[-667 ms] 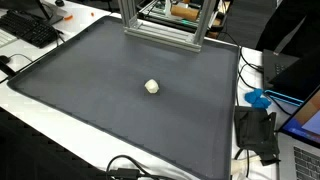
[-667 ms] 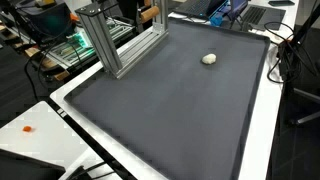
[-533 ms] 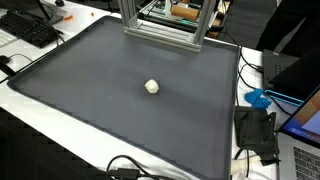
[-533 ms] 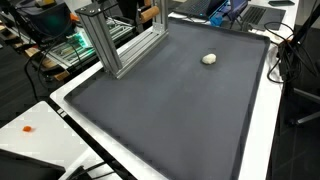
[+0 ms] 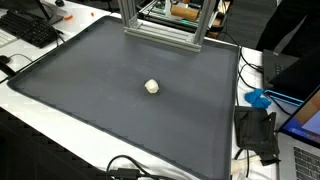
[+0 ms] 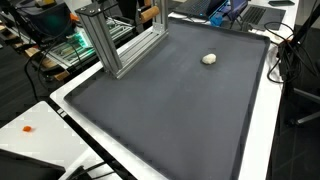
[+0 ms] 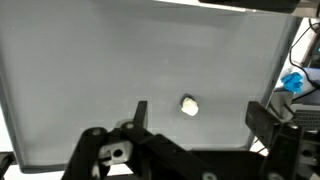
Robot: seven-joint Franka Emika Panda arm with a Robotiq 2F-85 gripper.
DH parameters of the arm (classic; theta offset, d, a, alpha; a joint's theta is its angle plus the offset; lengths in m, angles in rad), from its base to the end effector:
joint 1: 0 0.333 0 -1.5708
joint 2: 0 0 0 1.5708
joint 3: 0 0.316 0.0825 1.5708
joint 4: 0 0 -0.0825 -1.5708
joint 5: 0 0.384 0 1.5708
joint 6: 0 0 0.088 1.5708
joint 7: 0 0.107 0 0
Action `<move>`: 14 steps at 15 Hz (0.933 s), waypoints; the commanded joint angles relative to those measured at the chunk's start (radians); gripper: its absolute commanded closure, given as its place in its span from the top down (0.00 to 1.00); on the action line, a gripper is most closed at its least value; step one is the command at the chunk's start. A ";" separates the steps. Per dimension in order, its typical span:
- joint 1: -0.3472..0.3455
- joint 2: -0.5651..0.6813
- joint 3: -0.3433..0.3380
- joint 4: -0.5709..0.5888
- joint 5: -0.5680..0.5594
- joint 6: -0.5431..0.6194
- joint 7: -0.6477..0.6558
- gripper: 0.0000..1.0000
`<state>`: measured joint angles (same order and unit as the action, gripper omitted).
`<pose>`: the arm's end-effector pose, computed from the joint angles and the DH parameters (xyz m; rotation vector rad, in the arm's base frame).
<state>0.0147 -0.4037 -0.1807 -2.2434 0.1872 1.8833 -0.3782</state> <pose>0.4329 -0.0662 0.5296 -2.8957 -0.2476 -0.1459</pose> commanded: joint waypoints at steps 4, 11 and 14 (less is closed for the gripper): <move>0.025 -0.146 0.140 -0.101 0.044 -0.088 0.214 1.00; 0.071 -0.307 0.275 -0.219 0.039 -0.053 0.387 1.00; 0.098 -0.352 0.317 -0.263 0.038 -0.038 0.422 1.00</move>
<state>0.0866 -0.6864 0.1105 -2.4341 0.2142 1.8143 0.0051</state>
